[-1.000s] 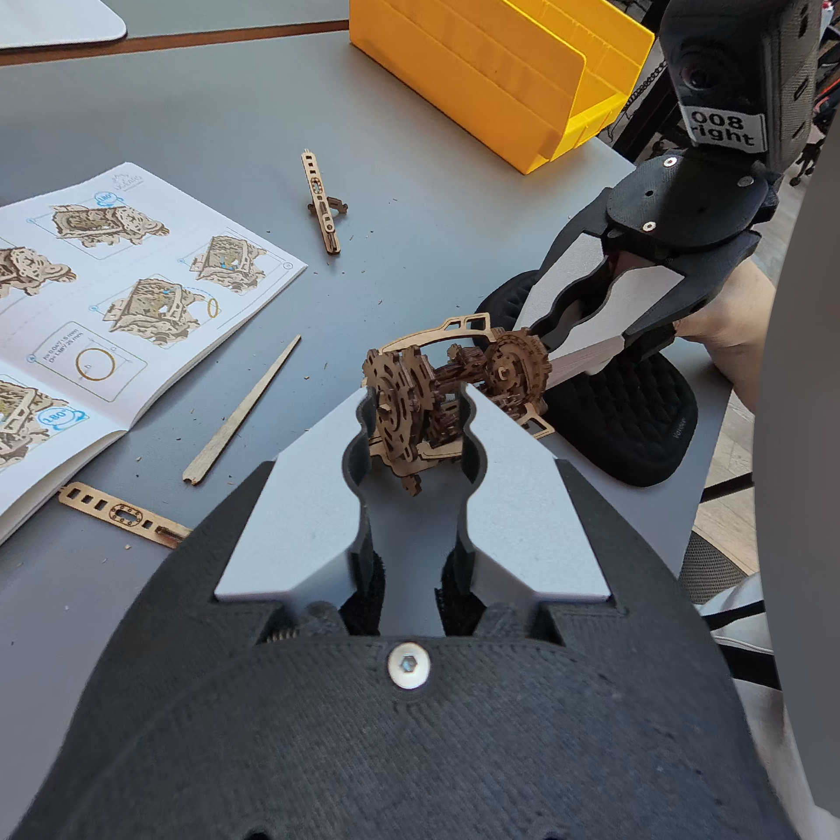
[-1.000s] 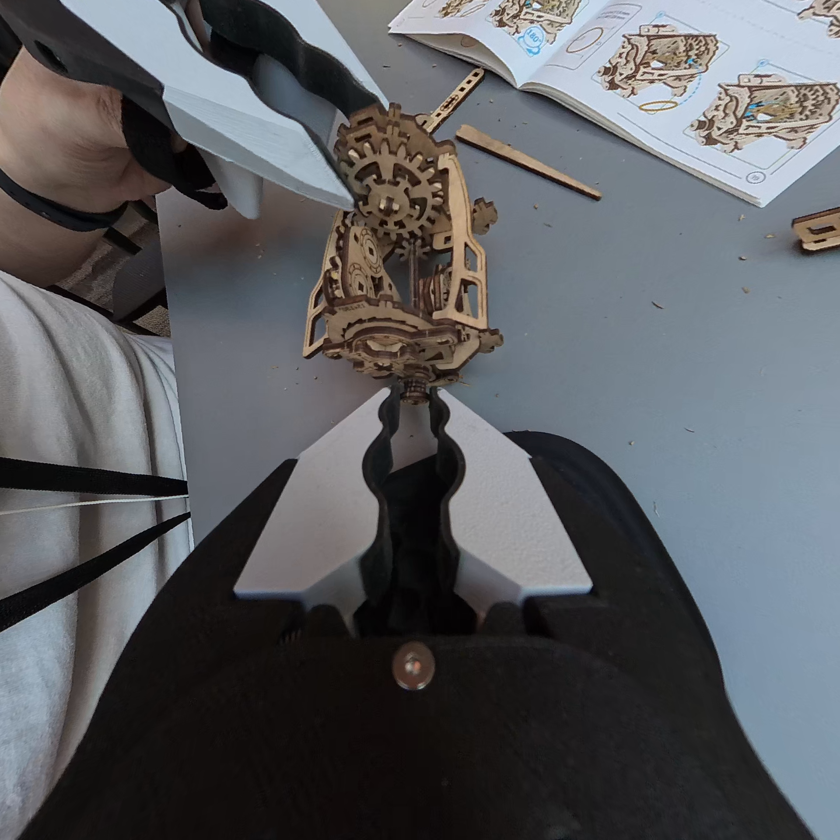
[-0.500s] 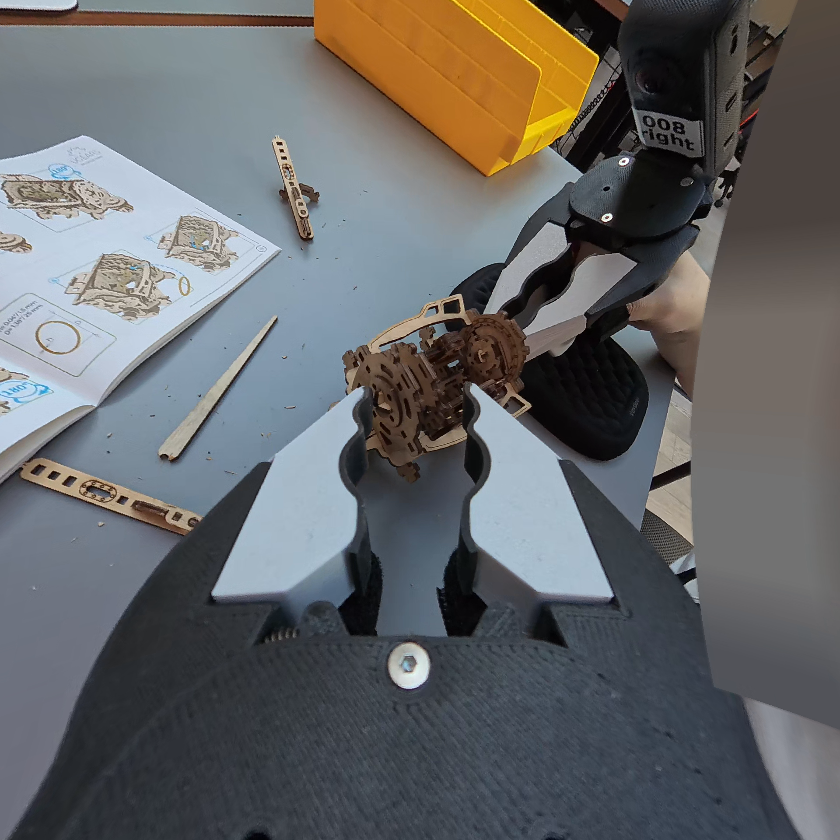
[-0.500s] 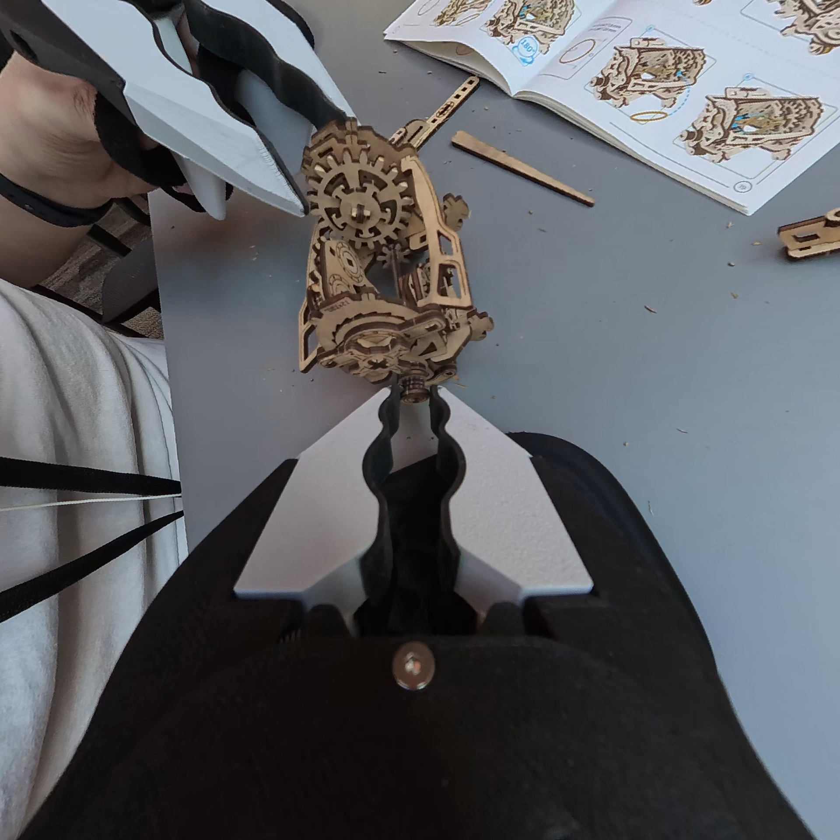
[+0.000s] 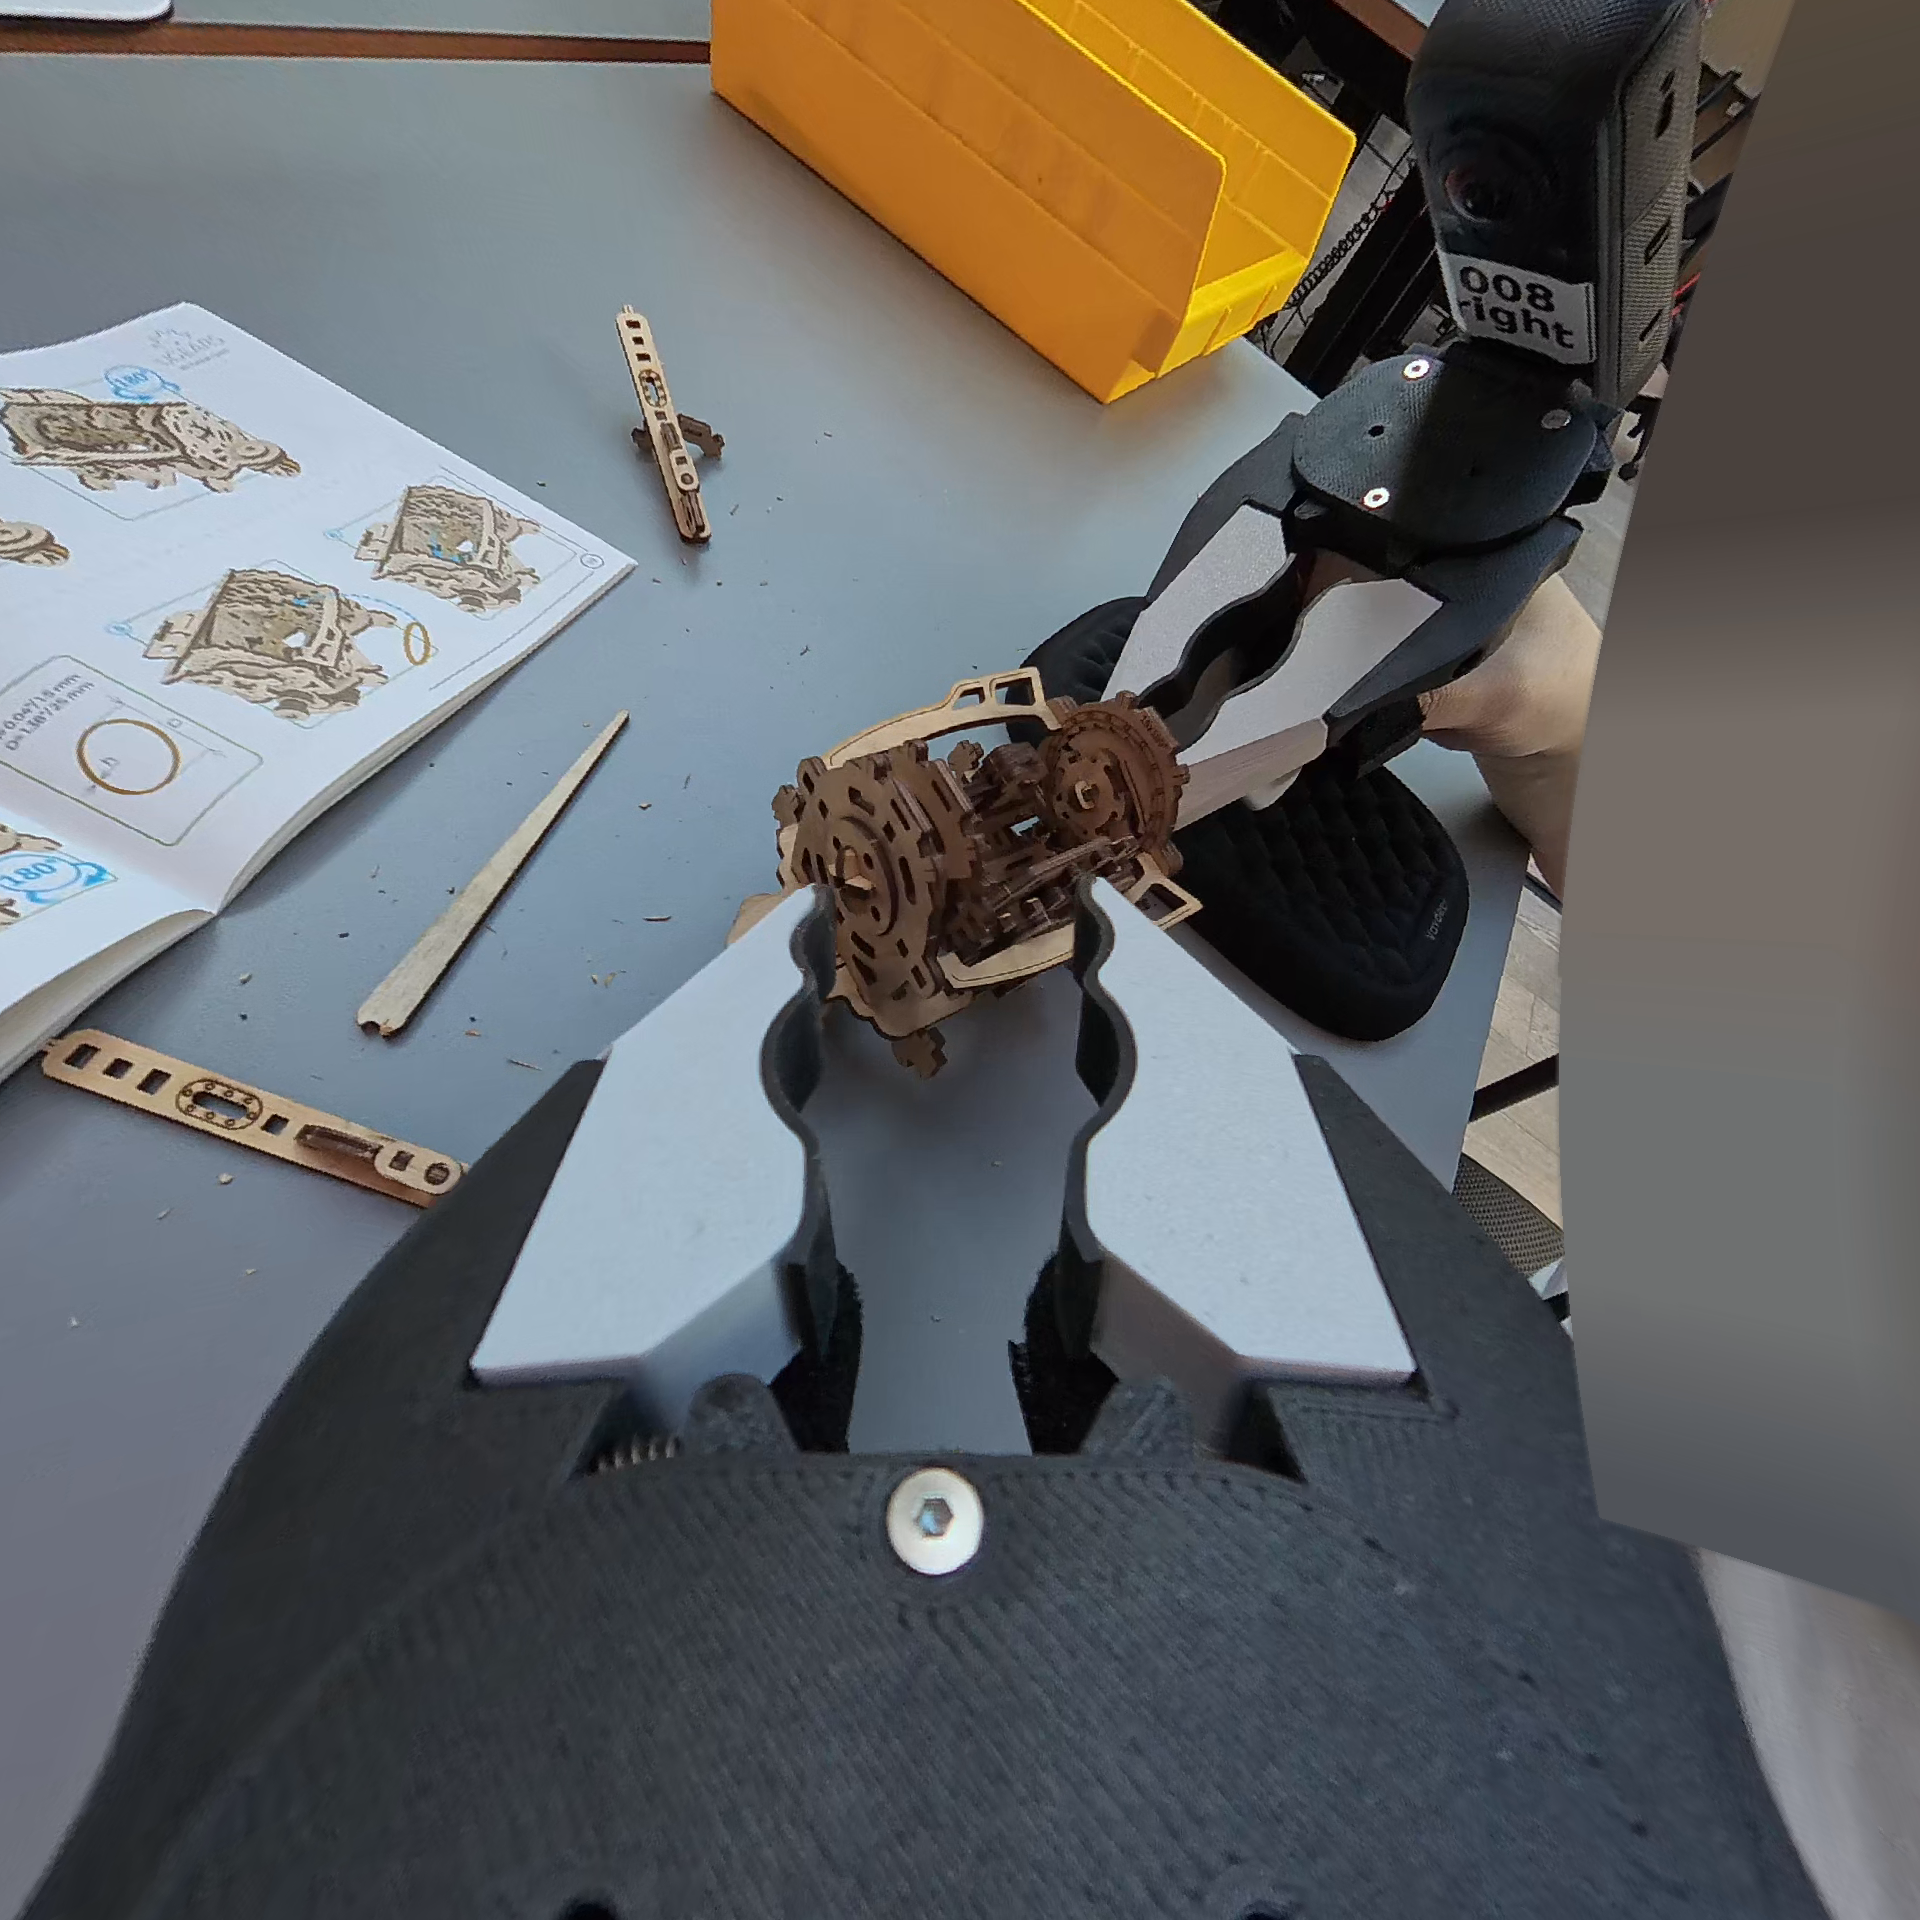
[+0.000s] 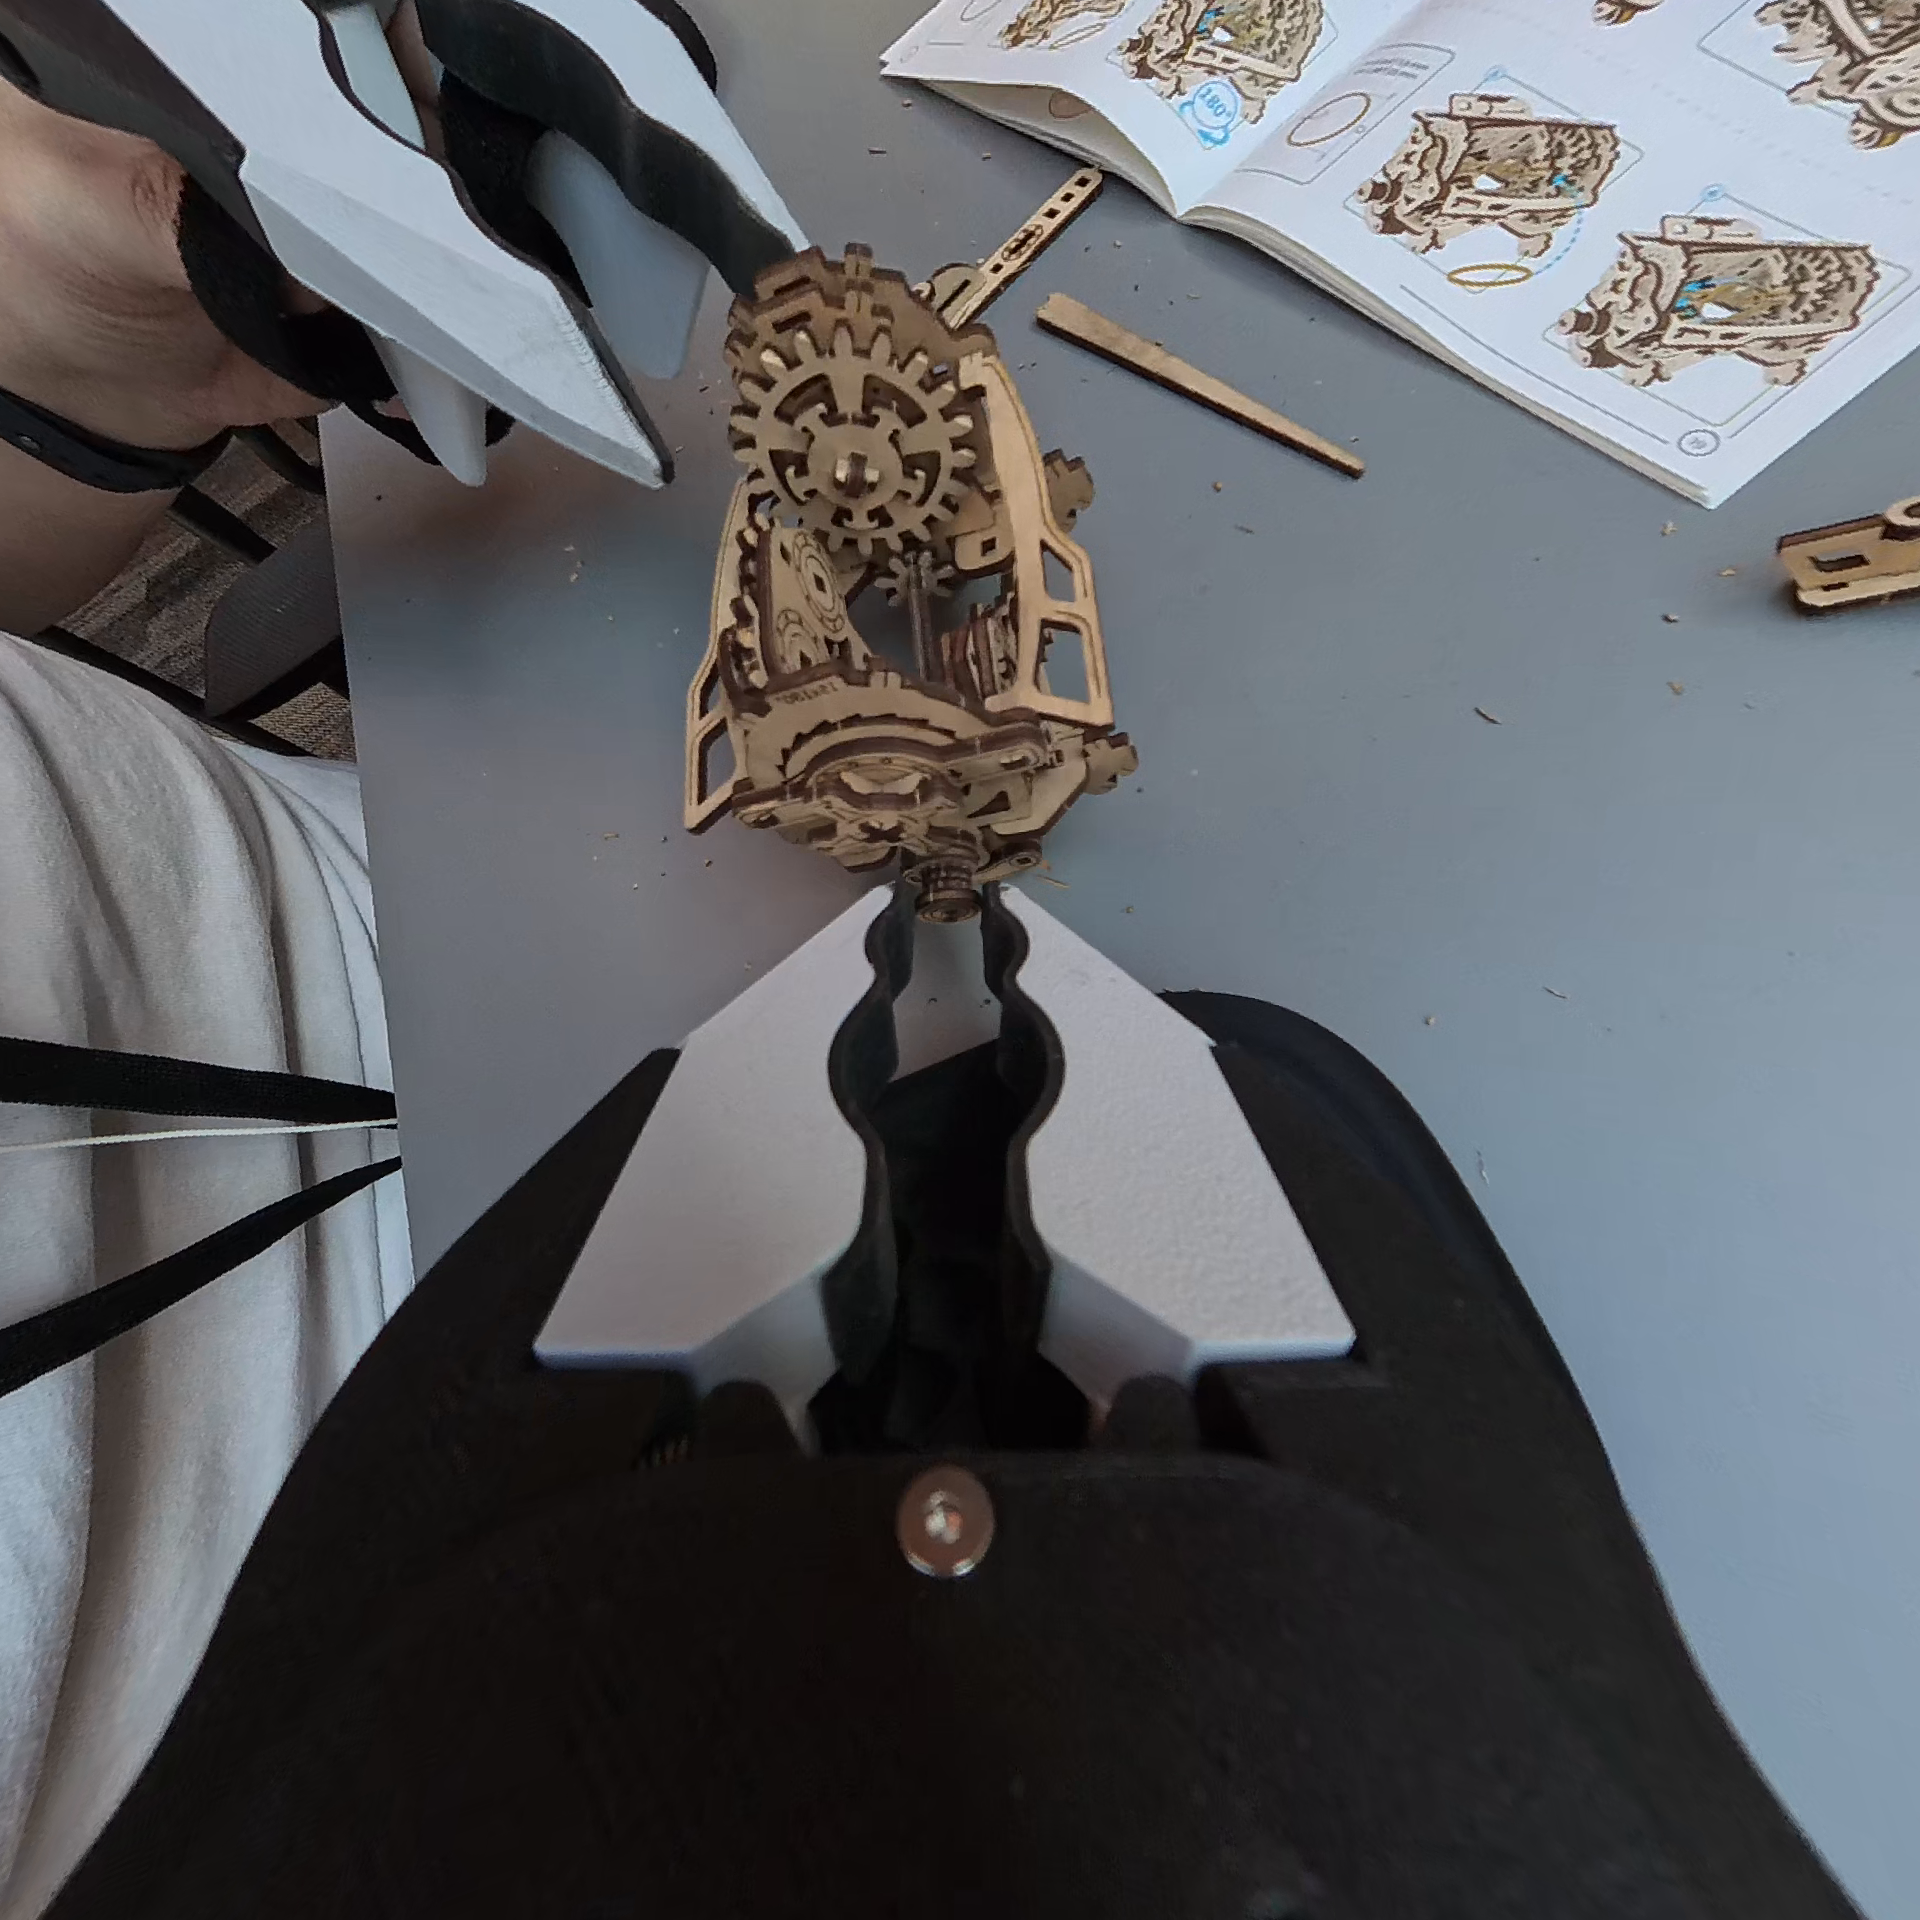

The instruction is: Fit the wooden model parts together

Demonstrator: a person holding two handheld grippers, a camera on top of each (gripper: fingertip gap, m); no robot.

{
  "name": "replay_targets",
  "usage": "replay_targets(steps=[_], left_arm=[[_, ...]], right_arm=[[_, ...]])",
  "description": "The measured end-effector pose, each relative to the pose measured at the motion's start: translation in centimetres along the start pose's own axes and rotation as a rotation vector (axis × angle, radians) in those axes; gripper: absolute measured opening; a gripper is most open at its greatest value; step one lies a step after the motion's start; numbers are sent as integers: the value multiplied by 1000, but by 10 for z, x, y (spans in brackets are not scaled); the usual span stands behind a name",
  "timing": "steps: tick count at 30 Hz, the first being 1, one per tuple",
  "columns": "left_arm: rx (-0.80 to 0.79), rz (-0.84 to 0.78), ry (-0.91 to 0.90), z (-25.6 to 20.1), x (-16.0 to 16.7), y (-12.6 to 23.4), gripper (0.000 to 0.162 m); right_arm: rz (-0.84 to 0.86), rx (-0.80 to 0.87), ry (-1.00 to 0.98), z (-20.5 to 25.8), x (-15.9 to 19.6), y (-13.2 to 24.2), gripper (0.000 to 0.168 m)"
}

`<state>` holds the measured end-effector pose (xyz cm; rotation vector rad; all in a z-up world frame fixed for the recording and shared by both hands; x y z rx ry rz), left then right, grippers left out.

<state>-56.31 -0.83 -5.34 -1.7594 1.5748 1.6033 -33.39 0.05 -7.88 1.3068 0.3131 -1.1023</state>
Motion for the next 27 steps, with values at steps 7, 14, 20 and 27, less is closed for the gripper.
replay_targets(steps=[7,14,20,27], left_arm=[[23,6,-1,-4,9,3,44],[57,-22,-3,-10,19,8,44],[44,-21,-46,-13,21,8,44],[58,-27,-50,-14,21,6,44]], right_arm=[[-2,5,2,1,0,0,12],[-10,18,14,2,0,1,14],[-15,48,28,4,3,4,24],[-37,132,50,6,8,14,32]])
Point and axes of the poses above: each gripper's, where its closed fingertips meet, y back along the fingers, x out of its underside, z = x × y across the jaws, the point moved 10 cm from there along y, back along the fingers, and after that the axes turned 1 degree about -x, right-handed, at the moved point
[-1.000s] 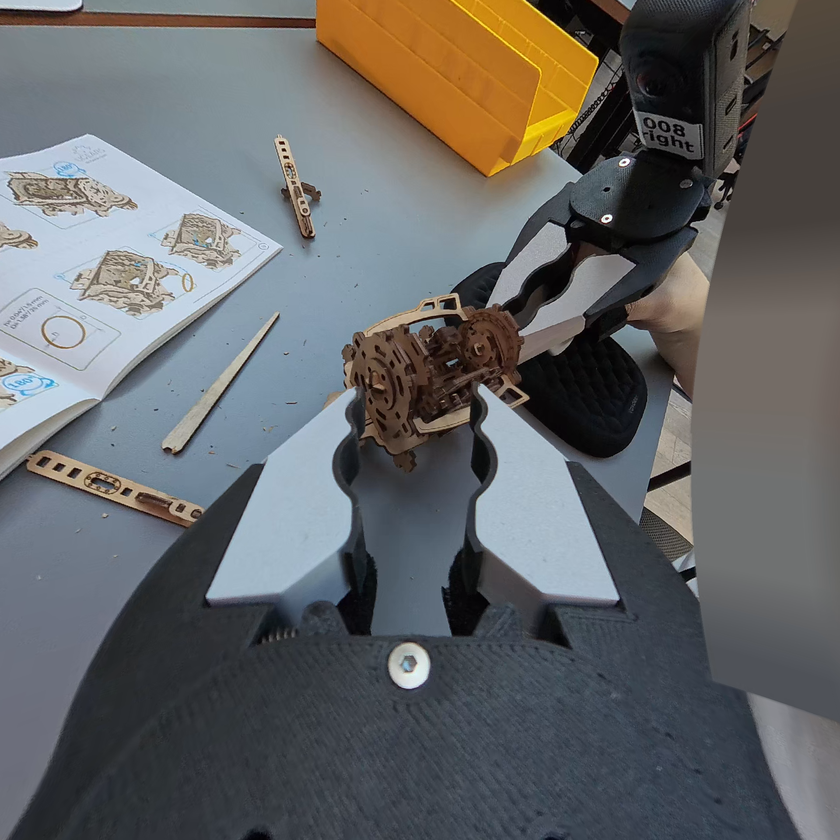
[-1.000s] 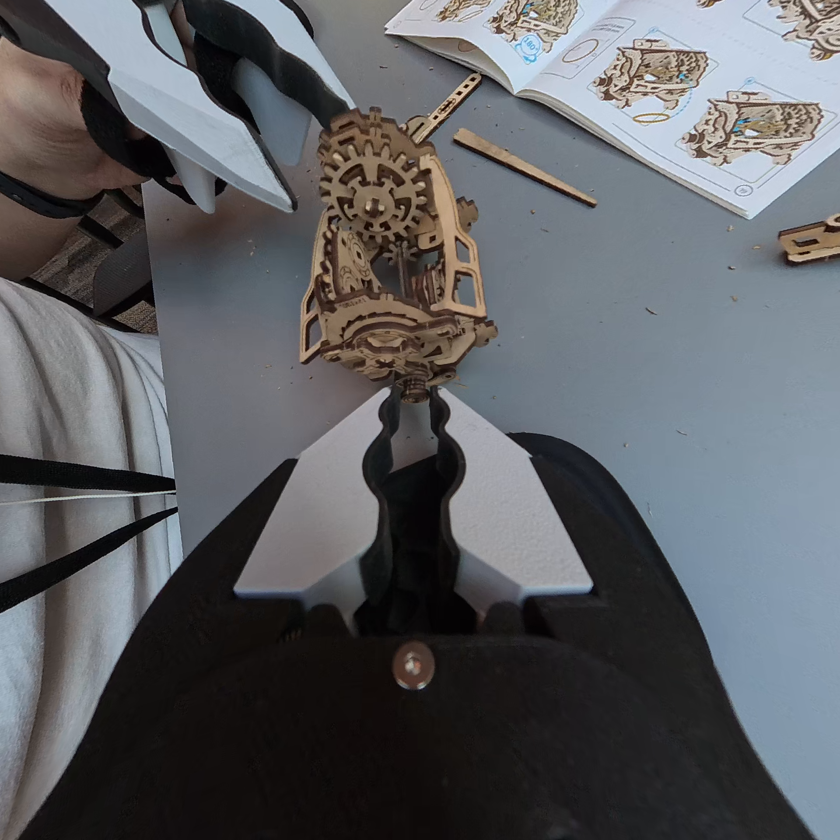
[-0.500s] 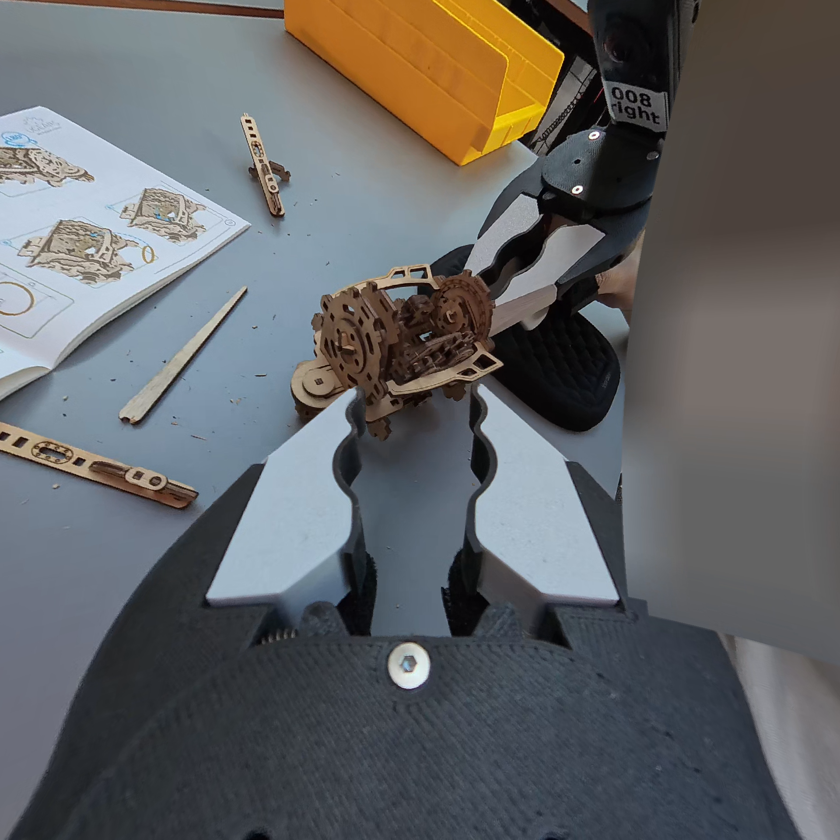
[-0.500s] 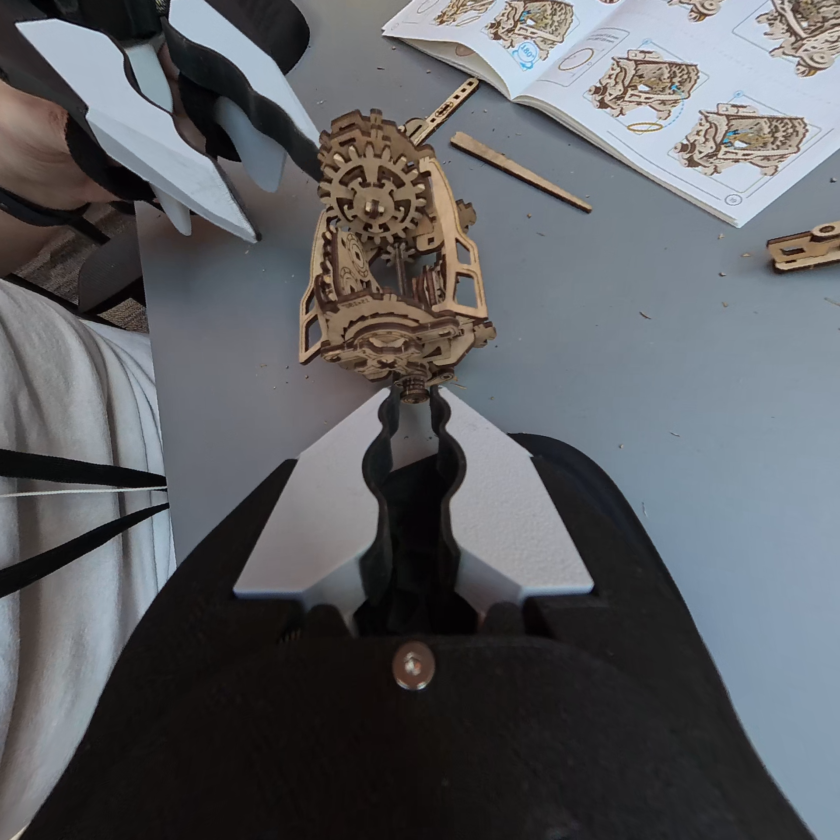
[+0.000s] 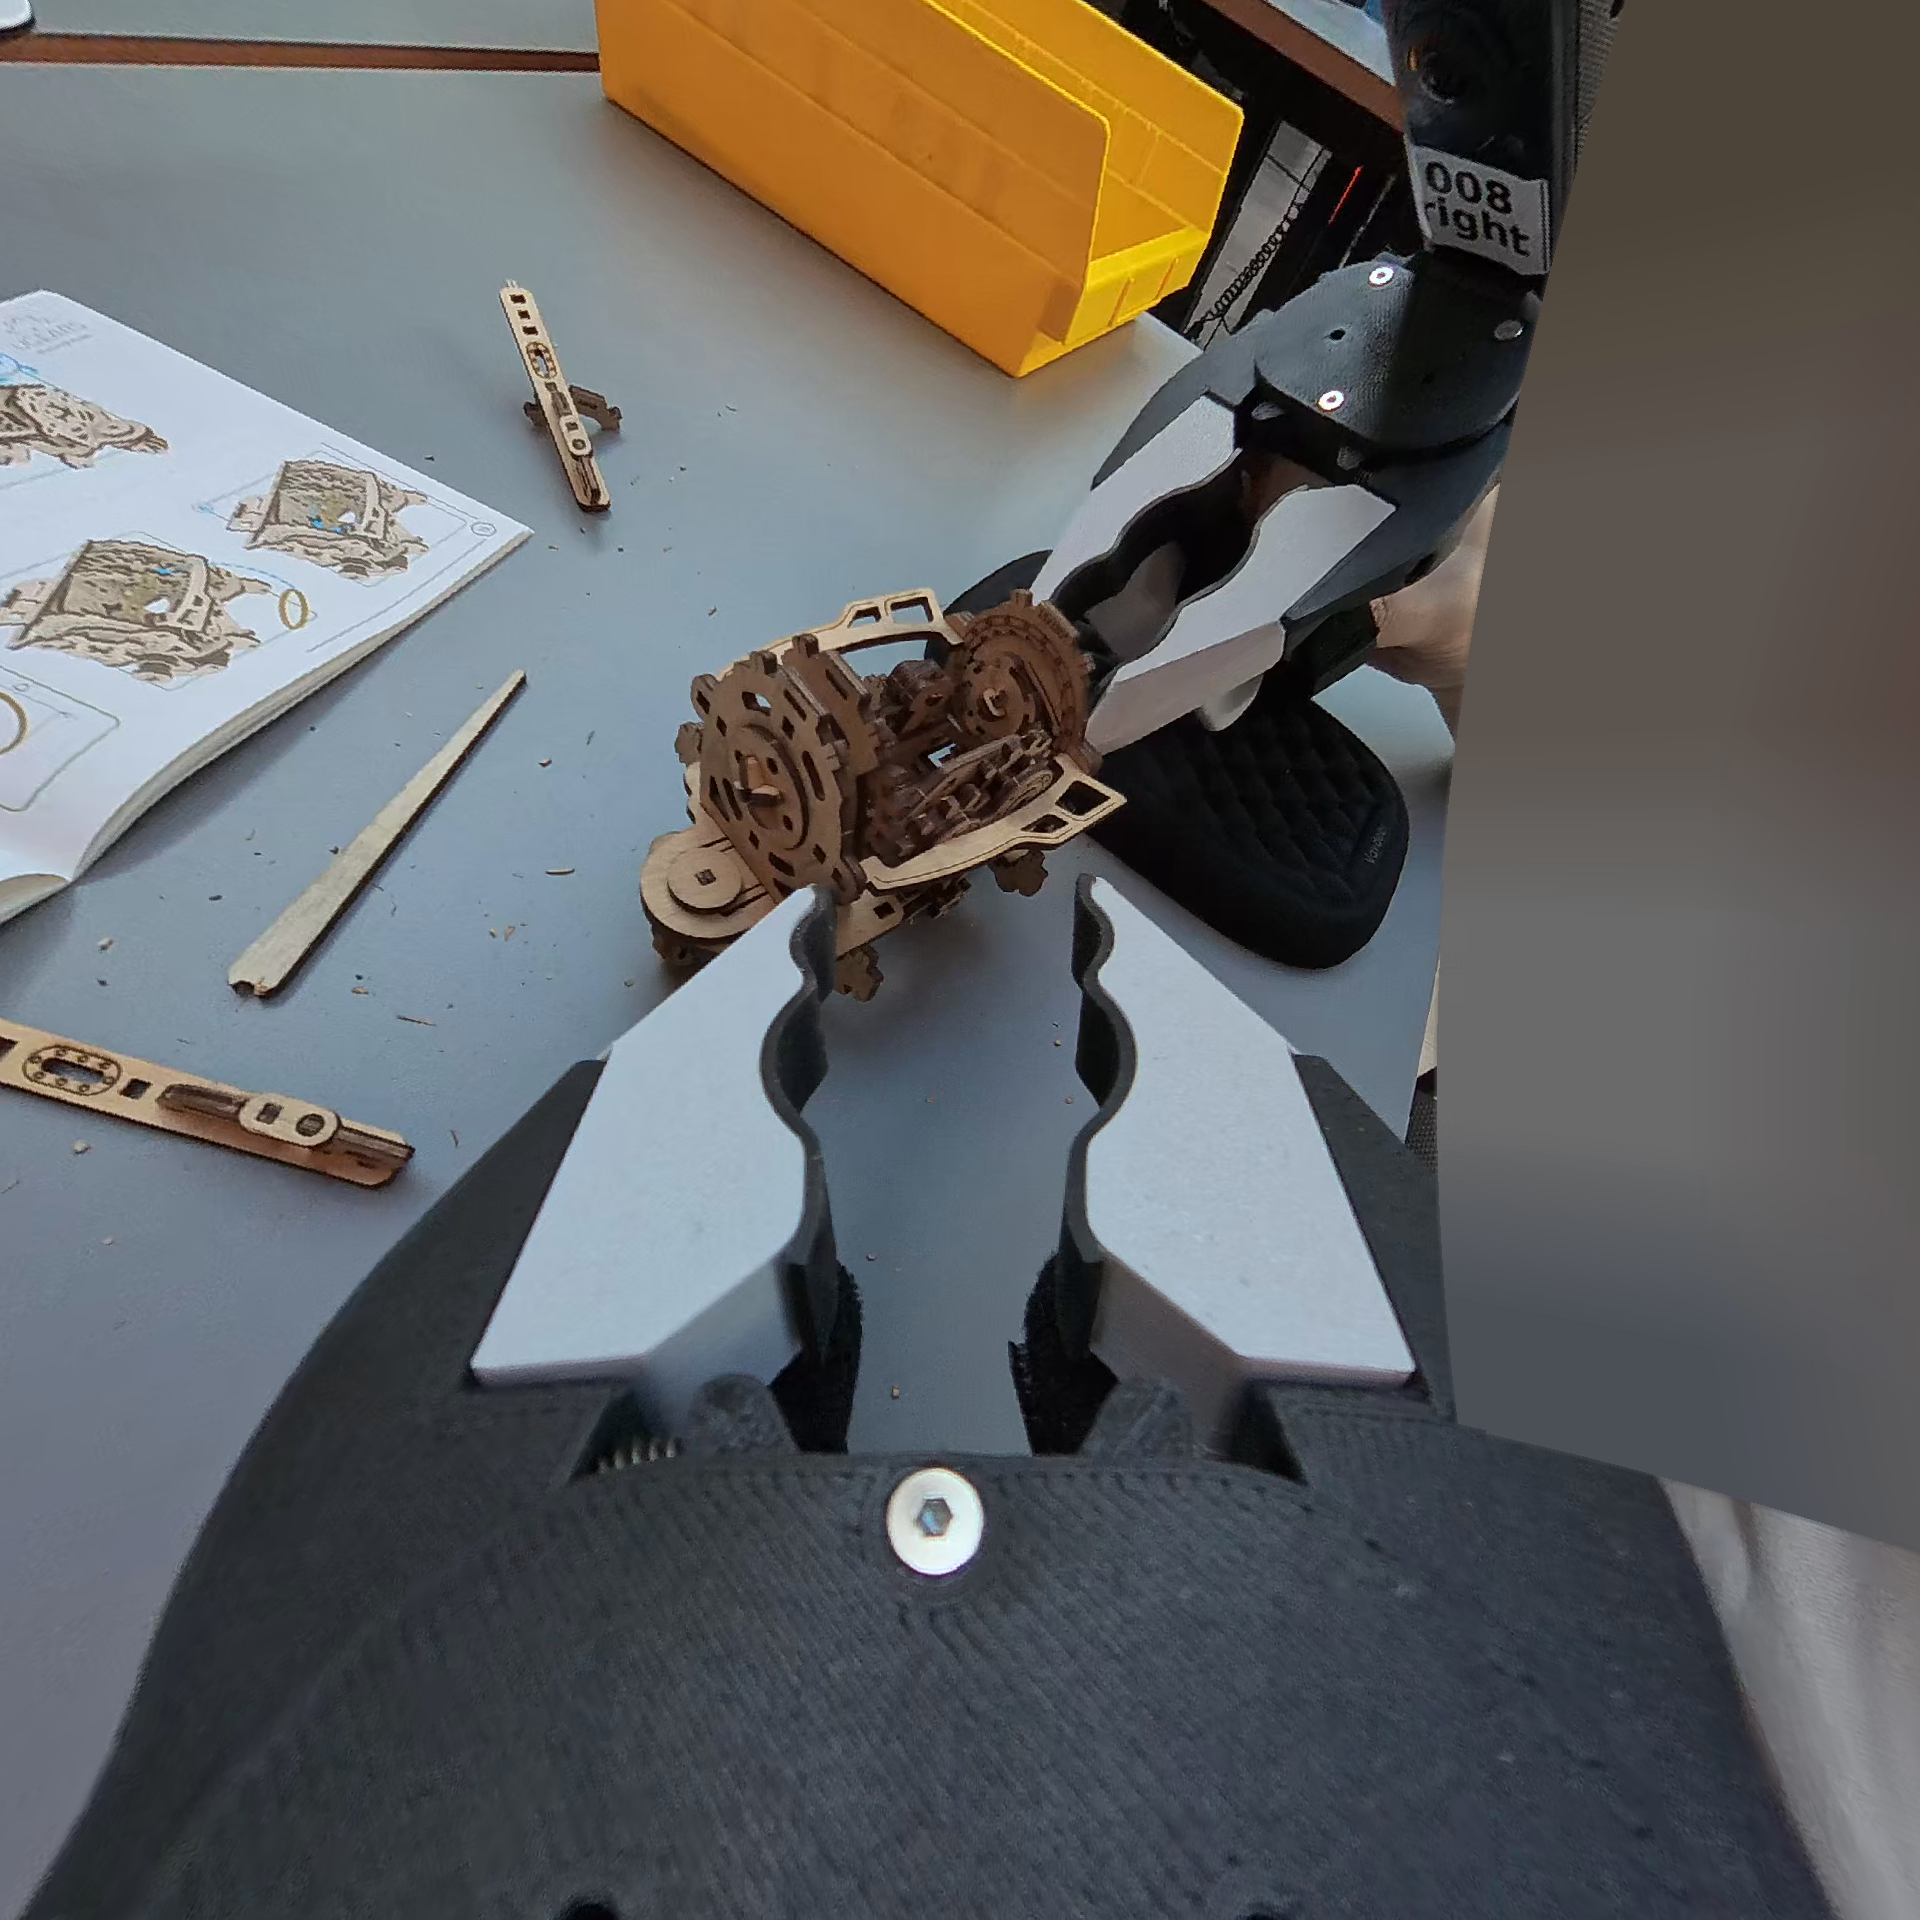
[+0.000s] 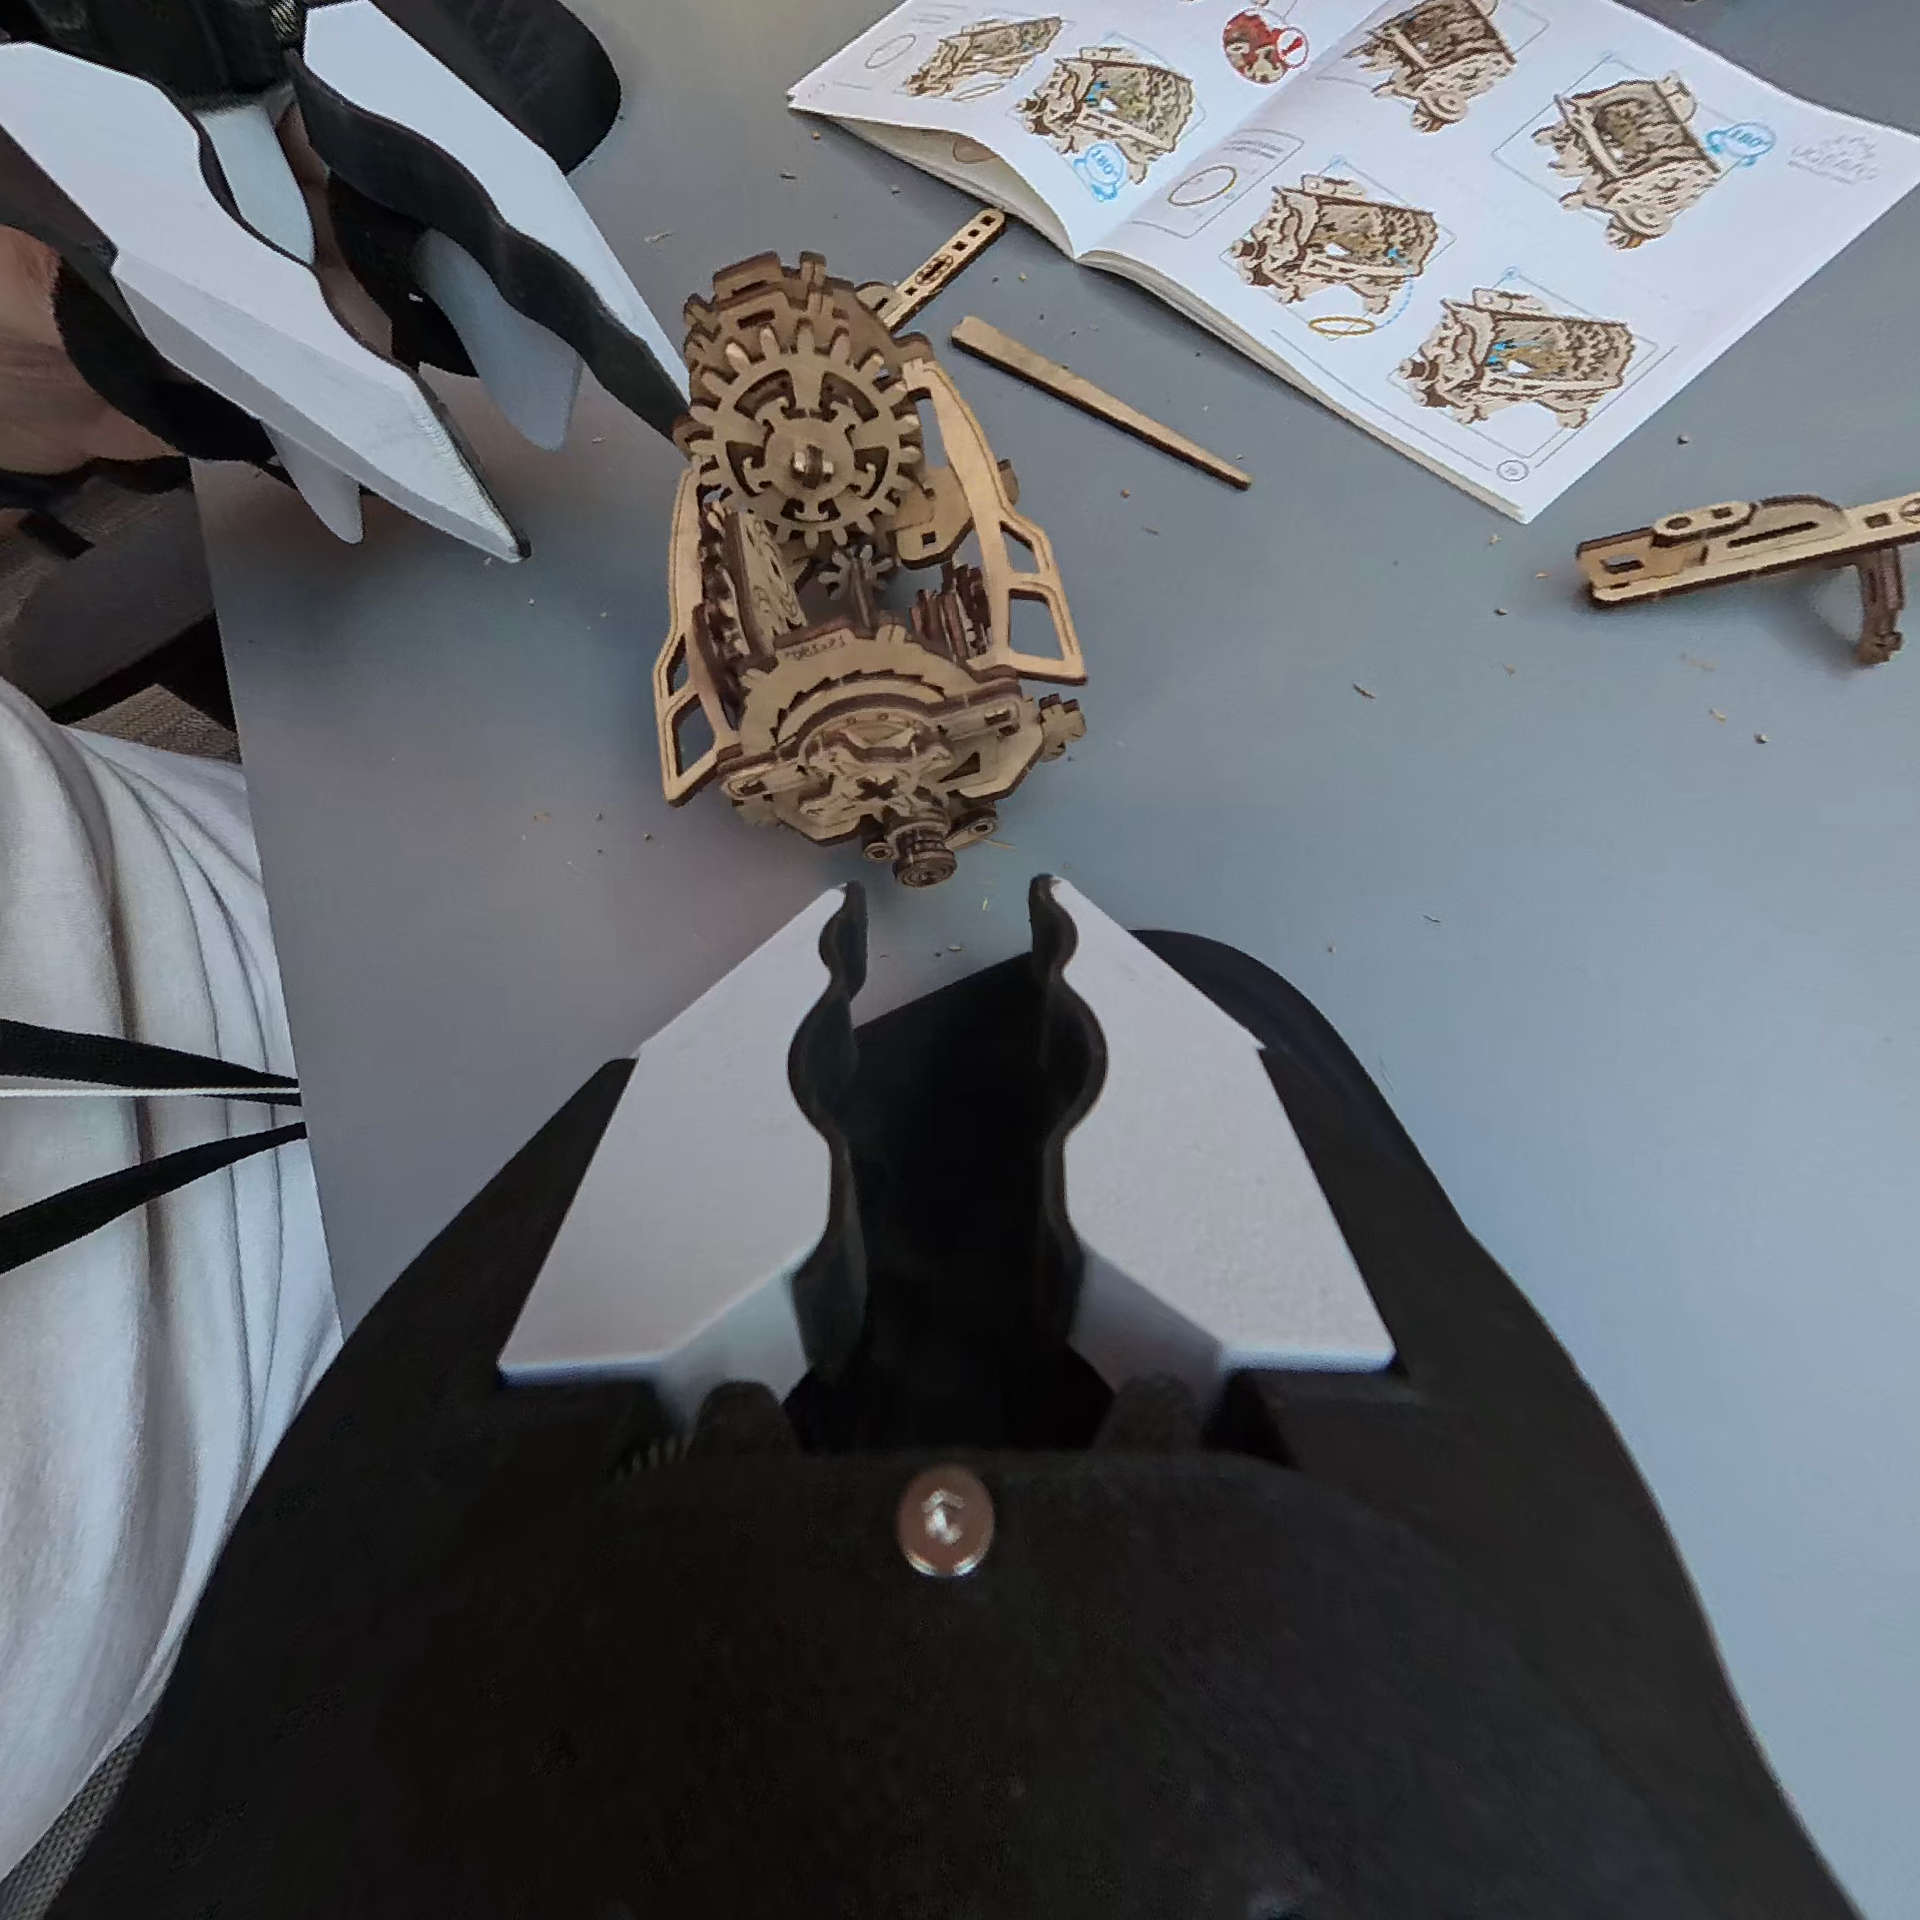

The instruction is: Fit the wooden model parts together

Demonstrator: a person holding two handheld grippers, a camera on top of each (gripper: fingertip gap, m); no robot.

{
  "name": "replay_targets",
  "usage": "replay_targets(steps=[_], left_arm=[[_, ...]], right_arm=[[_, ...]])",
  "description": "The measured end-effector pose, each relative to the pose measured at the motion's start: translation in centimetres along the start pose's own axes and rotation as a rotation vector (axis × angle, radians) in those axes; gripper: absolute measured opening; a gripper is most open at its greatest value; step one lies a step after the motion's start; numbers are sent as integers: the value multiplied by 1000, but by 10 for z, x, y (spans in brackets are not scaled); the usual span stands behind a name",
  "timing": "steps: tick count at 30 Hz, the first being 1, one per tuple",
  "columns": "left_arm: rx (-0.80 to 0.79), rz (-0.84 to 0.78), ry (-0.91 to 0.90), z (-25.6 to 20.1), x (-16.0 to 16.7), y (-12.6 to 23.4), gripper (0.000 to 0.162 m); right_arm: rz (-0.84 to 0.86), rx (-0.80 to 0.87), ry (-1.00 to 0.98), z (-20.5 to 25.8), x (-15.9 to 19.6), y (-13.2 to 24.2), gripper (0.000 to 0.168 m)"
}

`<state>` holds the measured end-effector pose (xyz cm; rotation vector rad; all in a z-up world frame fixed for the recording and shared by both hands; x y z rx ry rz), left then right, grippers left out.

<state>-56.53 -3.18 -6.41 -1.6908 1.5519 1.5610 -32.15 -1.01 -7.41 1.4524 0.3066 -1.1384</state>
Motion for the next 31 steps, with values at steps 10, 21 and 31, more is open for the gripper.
replay_targets(steps=[10,21,31], left_arm=[[33,-5,-9,-1,0,-4,44],[72,-27,-15,-1,0,-9,44],[95,-42,-4,0,1,-10,44]], right_arm=[[-298,236,299,42,0,41,36],[-186,628,1036,104,-1,-25,16],[-72,690,1142,94,-9,-48,10]])
Point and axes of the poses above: each gripper's, where its closed fingertips meet, y back along the fingers, x out of its underside, z = x × y across the jaws, the point moved 10 cm from there along y, back along the fingers, and after that the axes turned 1 degree about -x, right-handed, at the moved point
